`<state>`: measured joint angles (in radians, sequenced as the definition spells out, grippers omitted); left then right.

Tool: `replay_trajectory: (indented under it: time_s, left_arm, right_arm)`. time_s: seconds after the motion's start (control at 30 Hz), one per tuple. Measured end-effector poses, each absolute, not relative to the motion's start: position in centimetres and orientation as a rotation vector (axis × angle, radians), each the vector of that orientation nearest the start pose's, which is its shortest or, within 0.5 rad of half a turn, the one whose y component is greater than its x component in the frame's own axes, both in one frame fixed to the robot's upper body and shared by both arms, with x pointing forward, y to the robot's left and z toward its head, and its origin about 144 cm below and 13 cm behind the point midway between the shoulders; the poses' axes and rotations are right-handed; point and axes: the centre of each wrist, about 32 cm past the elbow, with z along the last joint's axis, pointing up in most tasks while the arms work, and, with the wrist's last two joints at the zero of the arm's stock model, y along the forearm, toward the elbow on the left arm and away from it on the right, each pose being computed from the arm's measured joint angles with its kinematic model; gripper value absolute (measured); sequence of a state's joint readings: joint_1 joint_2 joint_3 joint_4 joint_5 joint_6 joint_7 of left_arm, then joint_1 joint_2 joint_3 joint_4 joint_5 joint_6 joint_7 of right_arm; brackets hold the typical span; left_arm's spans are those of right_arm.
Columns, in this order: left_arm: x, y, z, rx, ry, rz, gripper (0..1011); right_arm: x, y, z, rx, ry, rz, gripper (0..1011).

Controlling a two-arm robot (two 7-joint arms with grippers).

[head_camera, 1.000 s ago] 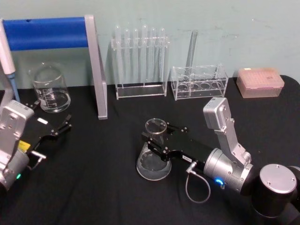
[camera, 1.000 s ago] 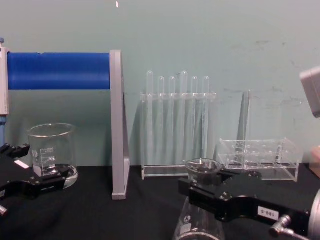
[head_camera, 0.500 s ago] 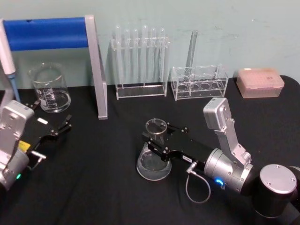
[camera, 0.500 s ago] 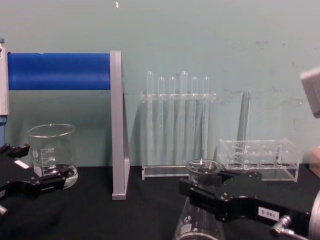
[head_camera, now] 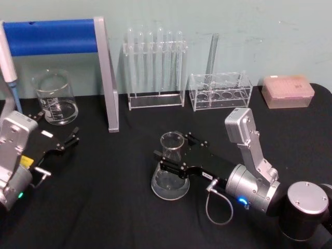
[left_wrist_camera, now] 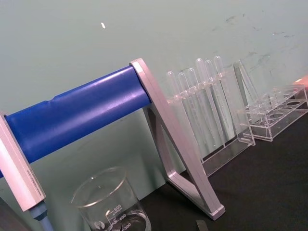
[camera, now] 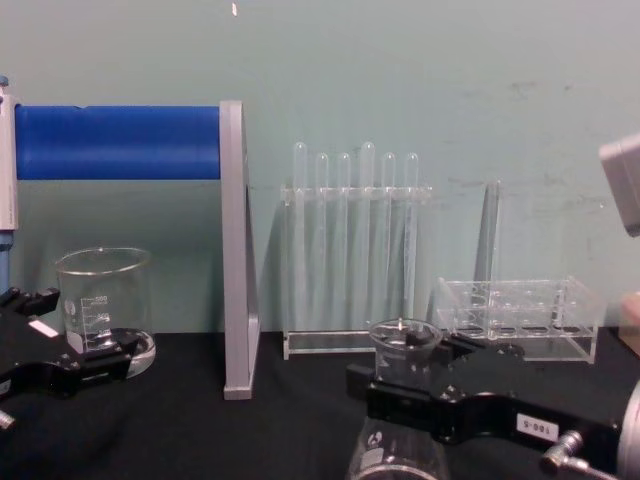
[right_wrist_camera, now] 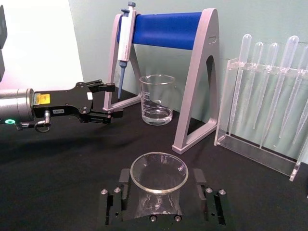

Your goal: Grasp the erlenmeyer flask with one hand, shake it three times, then place it back.

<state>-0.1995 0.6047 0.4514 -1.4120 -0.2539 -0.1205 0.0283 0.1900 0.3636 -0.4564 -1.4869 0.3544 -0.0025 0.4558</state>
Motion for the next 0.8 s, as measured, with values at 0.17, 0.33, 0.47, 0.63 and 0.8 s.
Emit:
replay_trajectory:
  time_s: [0.17, 0.33, 0.47, 0.63, 0.8]
  left_arm:
    - [48.86, 30.97, 113.98, 0.304, -0.285, 1.248, 1001]
    - [48.86, 30.97, 113.98, 0.305, -0.285, 1.248, 1001]
    - [48.86, 30.97, 113.98, 0.304, -0.285, 1.248, 1001]
    - [48.86, 30.97, 113.98, 0.305, -0.285, 1.248, 1001]
    - [48.86, 30.97, 113.98, 0.304, -0.285, 1.248, 1001]
  right_arm:
    - [48.61, -20.85, 114.75, -0.082, 0.006, -0.721, 944]
    - [48.61, -20.85, 114.75, -0.081, 0.006, -0.721, 1000]
    - [48.61, -20.85, 114.74, -0.081, 0.006, -0.721, 1000]
    - [48.67, -20.92, 114.8, -0.078, 0.004, -0.71, 1000]
    - [48.56, -21.37, 114.89, -0.078, 0.005, -0.684, 1000]
